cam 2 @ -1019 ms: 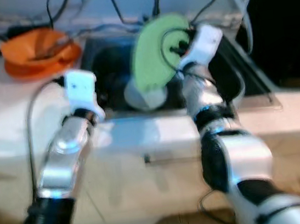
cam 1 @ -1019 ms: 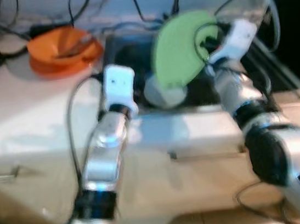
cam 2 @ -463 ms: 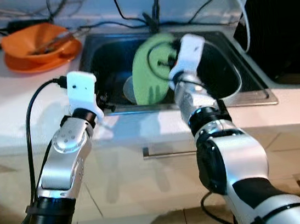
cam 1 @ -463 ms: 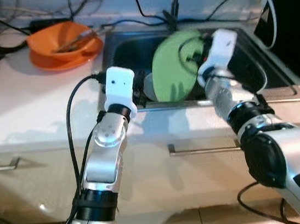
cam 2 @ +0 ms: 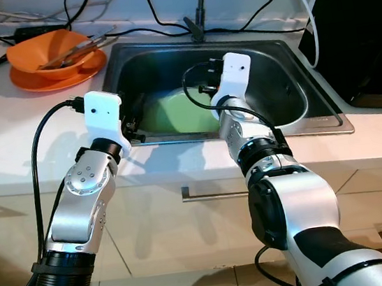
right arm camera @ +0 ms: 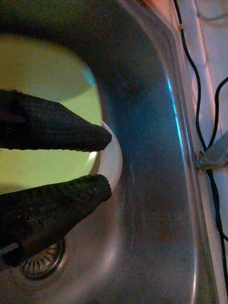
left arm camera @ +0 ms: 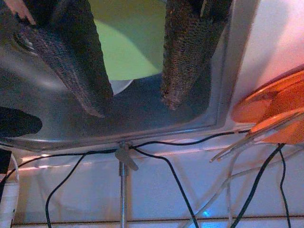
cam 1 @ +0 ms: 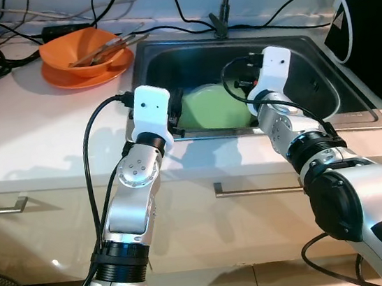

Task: Kitchen organization

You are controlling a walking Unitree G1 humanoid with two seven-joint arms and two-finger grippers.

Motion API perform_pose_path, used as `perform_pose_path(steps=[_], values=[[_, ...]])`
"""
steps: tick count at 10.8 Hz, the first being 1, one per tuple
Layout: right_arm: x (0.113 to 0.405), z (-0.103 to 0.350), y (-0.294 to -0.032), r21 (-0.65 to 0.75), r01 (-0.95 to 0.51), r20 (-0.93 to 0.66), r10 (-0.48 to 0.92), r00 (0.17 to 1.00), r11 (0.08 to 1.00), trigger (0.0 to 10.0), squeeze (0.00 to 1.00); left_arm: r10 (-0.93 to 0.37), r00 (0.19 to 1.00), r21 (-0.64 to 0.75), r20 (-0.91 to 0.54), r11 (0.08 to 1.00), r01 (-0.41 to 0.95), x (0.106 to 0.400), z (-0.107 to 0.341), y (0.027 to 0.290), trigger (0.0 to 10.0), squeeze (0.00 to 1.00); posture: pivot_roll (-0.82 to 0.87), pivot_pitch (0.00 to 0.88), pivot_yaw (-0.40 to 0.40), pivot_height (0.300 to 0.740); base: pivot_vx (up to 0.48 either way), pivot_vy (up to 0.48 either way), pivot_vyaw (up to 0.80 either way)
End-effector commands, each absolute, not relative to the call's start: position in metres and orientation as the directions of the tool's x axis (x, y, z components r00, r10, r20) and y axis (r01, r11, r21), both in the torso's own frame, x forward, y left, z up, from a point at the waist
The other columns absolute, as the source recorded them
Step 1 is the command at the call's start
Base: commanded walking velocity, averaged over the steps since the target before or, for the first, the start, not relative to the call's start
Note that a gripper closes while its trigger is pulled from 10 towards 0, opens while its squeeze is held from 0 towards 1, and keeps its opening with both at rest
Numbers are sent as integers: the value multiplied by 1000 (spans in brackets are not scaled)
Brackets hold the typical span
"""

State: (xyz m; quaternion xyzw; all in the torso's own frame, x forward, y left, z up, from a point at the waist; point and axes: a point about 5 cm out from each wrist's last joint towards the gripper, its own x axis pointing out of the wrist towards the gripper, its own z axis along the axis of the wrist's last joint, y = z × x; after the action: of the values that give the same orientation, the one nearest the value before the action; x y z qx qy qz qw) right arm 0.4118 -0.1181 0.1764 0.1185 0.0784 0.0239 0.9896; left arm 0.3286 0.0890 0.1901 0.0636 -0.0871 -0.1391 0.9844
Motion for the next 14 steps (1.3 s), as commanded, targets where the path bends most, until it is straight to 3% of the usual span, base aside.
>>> perform_pose_path(steps=[1, 2, 5, 8, 9, 10, 14], values=[[413, 183, -118, 245, -42, -115, 72, 991, 969, 10000, 0, -299, 944, 148, 142, 949, 279, 328, 188, 85, 10000, 0, 159, 34, -90, 740, 0, 0, 0], [413, 183, -119, 245, -39, -108, 67, 992, 969, 10000, 0, -299, 944, 148, 142, 949, 279, 328, 188, 85, 10000, 0, 159, 34, -90, 740, 0, 0, 0], [410, 210, -116, 87, -102, 166, 87, 982, 991, 10000, 0, -245, 938, 141, 246, 966, 215, 330, 196, 95, 10000, 0, 142, 33, -85, 740, 0, 0, 0], [387, 208, -123, 71, -95, 352, 64, 934, 993, 10000, 0, -160, 928, 152, 337, 982, 114, 334, 205, 110, 10000, 0, 120, 31, -79, 740, 0, 0, 0], [369, 190, -125, 30, -77, 371, 61, 927, 997, 10000, 0, -144, 924, 152, 353, 984, 96, 334, 205, 113, 10000, 0, 108, 32, -77, 740, 0, 0, 0], [355, 161, -130, 73, -39, 303, 15, 953, 997, 10000, 0, -142, 920, 152, 365, 984, 92, 333, 203, 113, 10000, 0, 102, 30, -72, 740, 0, 0, 0], [341, 167, -122, 93, -36, 340, 2, 940, 995, 10000, 0, -165, 910, 210, 381, 974, 88, 331, 198, 111, 10000, 0, 91, 11, -62, 740, 0, -71, 0]])
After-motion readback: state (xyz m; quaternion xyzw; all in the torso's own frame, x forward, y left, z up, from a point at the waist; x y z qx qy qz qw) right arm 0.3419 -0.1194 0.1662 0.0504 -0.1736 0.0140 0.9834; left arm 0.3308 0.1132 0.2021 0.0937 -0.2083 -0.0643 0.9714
